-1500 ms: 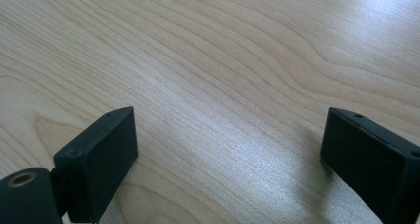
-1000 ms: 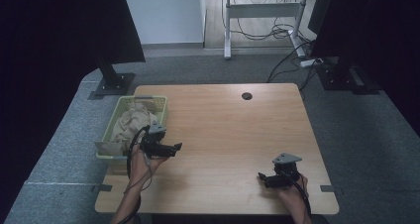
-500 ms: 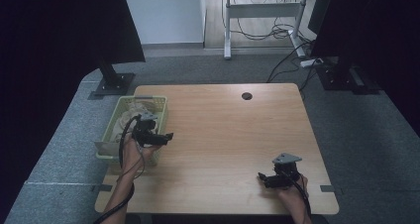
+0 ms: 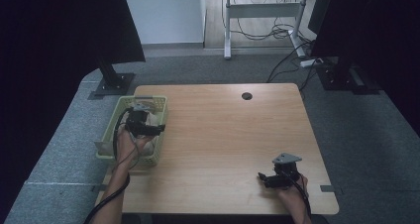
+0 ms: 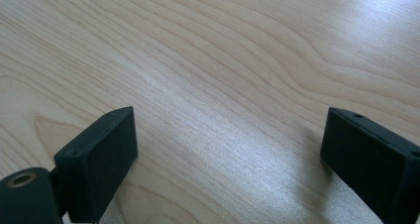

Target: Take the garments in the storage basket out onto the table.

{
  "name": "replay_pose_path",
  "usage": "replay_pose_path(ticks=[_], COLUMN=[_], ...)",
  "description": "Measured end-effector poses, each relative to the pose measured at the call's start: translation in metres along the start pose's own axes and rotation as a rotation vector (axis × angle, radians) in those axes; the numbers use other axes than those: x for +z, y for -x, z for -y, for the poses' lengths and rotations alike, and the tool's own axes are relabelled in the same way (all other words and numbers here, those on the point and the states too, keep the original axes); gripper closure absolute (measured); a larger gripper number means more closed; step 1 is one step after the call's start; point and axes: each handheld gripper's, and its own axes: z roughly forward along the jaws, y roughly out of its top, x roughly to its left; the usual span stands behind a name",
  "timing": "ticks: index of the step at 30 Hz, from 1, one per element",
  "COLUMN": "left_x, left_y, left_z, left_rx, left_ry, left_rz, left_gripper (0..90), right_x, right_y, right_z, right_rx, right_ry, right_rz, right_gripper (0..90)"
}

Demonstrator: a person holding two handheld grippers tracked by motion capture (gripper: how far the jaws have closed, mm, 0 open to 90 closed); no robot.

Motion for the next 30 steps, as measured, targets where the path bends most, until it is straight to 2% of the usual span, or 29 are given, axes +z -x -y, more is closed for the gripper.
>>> replay_pose_path(ticks=[8, 13, 23, 28, 30], left_x=[0.008, 0.012, 0.027, 0.032, 0.036], left_y=[-0.017, -0.024, -0.040, -0.052, -0.059], left_z=[-0.003, -0.005, -0.006, -0.004, -0.003], left_rx=[-0.019, -0.032, -0.051, -0.080, -0.085], left_ry=[-0.034, -0.038, -0.081, -0.094, -0.110], left_rz=[-0.036, -0.047, -0.068, -0.080, -0.103], left_gripper=[8.9, 6.6, 0.0, 0.0, 0.0], right_x=[0.000, 0.000, 0.000, 0.000, 0.000], right_y=[0.000, 0.000, 0.000, 0.000, 0.000], right_z=[0.000, 0.000, 0.000, 0.000, 0.000], right_rx=[0.000, 0.000, 0.000, -0.001, -0.001], right_ry=[0.000, 0.000, 0.000, 0.000, 0.000], right_rz=[0.000, 0.000, -0.001, -0.002, -0.002], right_gripper=[7.2, 7.2, 7.2, 7.2, 7.2])
